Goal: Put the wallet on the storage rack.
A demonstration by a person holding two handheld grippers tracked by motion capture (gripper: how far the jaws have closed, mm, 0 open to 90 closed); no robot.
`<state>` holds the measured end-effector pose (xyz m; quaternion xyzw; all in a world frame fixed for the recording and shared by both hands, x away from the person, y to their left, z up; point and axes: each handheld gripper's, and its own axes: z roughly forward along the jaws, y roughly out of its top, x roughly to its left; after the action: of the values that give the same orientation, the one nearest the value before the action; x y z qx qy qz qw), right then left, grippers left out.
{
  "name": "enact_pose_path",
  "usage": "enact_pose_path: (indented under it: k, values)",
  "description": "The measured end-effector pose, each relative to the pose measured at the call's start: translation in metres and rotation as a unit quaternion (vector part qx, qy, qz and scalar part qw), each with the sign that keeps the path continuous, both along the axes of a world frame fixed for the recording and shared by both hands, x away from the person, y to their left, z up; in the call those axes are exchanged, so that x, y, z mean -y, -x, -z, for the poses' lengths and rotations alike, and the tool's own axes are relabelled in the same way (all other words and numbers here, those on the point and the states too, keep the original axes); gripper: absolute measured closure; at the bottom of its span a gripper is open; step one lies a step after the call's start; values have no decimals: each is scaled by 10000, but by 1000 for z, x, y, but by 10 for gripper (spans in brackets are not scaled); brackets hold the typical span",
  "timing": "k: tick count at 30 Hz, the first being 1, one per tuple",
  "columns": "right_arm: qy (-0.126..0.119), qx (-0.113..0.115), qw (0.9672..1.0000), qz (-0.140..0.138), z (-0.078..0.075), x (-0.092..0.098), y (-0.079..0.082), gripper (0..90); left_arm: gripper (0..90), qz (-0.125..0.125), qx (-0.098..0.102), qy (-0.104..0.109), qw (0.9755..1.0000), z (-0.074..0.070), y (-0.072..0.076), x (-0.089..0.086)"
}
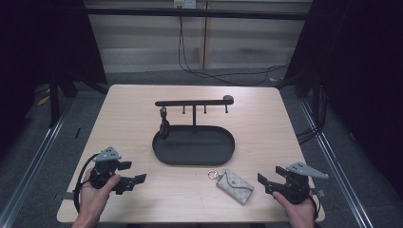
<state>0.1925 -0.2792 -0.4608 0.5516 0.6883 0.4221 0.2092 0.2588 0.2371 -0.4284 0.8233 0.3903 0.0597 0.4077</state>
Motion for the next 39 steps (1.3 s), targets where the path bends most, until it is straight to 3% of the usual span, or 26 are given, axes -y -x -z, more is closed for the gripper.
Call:
enact_pose_path:
  k: [11, 17, 20, 23, 28, 31, 32, 33, 34, 37, 39]
  values:
    - [-58, -35, 9998, -211, -10, -2, -1, 206, 214, 24, -168, 58, 9998, 31, 31, -14]
    - [71, -100, 9985, -541, -16, -11, -5, 196, 205, -1, -107, 184, 9998, 34, 42, -14]
    - [105, -142, 9974, -700, -19, -15, -7, 197, 197, 123, -81, 144, 9998, 34, 45, -12]
    - [310, -173, 9957, -855, -24, -21, -9, 196, 189, 151, -84, 155, 9997, 34, 44, -8]
    - [474, -275, 9921, -1126, -34, -29, -13, 198, 186, 207, 6, 101, 9997, 35, 45, -5]
    - [693, -470, 9874, -1344, -38, -39, -20, 204, 182, 236, 28, 110, 9997, 34, 45, -4]
    - [693, -470, 9874, -1344, -38, -39, -20, 204, 182, 246, 19, 117, 9996, 35, 44, -4]
    - [762, -649, 9834, -1513, -37, -44, -25, 219, 185, 240, 11, 125, 9996, 35, 43, -5]
    - [762, -649, 9834, -1513, -37, -44, -25, 219, 185, 237, -1, 117, 9997, 36, 43, -5]
    - [813, -983, 9772, -1695, -32, -53, -35, 225, 184, 189, 9, 16, 9998, 37, 40, -6]
    - [852, -1063, 9756, -1724, -31, -55, -37, 231, 183, 148, -19, 55, 9999, 37, 38, -8]
